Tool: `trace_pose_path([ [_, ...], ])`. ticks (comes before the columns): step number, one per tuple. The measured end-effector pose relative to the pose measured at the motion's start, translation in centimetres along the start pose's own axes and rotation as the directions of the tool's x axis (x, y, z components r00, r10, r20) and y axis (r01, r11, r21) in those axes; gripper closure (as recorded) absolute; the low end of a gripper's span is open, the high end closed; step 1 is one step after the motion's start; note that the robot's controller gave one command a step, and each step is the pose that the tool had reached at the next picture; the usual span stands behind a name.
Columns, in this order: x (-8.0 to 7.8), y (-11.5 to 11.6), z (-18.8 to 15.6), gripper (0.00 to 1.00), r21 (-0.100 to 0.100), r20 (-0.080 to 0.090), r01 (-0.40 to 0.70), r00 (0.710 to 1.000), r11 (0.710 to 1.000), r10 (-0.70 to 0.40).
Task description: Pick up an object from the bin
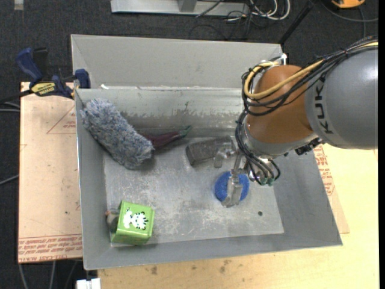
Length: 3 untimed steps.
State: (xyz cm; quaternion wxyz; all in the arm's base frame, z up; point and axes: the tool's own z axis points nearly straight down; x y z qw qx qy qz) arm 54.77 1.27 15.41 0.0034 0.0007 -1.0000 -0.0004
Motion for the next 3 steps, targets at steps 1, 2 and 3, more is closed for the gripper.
trace_pose_path([
  [1, -0.1, 0.0, -0.5, 0.0, 0.0, 0.007, -0.001, 1.0, 1.0, 0.001],
  [2, -0.4, -0.8, 1.6, 0.0, 0.0, 0.017, 0.065, 0.998, 0.998, -0.065],
  [3, 0.5, -4.6, 8.4, 1.0, 0.001, 0.007, 0.138, 0.99, 0.99, -0.138],
])
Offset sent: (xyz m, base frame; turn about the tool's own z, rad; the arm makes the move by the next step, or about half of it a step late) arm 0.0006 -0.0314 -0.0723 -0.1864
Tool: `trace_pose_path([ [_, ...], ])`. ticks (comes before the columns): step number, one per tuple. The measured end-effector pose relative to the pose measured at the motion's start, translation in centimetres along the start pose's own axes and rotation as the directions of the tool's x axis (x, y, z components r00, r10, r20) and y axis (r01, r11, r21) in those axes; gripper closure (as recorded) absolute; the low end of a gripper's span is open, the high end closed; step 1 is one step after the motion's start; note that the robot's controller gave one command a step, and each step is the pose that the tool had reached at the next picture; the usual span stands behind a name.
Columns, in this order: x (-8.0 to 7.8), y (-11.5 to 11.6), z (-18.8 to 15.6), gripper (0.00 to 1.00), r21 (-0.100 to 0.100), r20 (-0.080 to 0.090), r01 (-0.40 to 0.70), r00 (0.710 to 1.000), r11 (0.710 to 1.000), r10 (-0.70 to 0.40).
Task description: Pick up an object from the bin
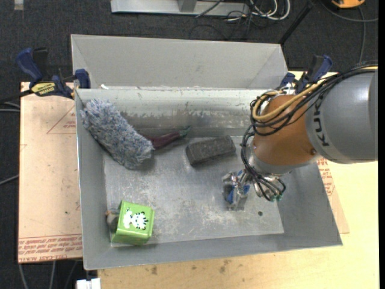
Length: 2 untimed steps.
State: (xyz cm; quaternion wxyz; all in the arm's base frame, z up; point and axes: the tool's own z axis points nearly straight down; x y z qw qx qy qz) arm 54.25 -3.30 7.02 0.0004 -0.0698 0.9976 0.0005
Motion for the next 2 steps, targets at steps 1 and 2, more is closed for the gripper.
trace_pose_path([
  [1, 0.0, 0.0, 0.0, 1.0, 0.0, 0.0, 0.0, 1.0, 1.0, 0.0],
  [2, -0.4, -0.9, -4.3, 1.0, -0.002, -0.007, 0.009, 1.0, 1.0, -0.009],
])
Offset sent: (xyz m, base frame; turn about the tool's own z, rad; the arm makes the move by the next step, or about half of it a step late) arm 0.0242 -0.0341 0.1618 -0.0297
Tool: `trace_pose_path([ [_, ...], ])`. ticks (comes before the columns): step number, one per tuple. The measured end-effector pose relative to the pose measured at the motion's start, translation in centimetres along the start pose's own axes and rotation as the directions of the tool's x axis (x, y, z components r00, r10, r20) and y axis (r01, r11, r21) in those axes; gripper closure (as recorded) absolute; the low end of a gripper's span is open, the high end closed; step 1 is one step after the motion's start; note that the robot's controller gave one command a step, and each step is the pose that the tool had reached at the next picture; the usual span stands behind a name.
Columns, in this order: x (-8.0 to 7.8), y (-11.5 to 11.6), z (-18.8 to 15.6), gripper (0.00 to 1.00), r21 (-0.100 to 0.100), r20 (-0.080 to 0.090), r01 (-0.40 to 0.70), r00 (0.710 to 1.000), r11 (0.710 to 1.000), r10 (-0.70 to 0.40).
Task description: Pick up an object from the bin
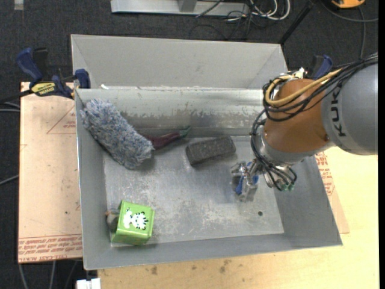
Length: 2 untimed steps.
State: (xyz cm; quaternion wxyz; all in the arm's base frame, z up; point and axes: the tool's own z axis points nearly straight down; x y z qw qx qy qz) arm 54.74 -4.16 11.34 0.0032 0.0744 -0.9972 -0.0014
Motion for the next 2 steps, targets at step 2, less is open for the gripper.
trace_pose_path([
  [2, 4.0, -3.9, -11.8, 1.0, -0.001, 0.002, 0.006, 1.0, 1.0, -0.006],
])
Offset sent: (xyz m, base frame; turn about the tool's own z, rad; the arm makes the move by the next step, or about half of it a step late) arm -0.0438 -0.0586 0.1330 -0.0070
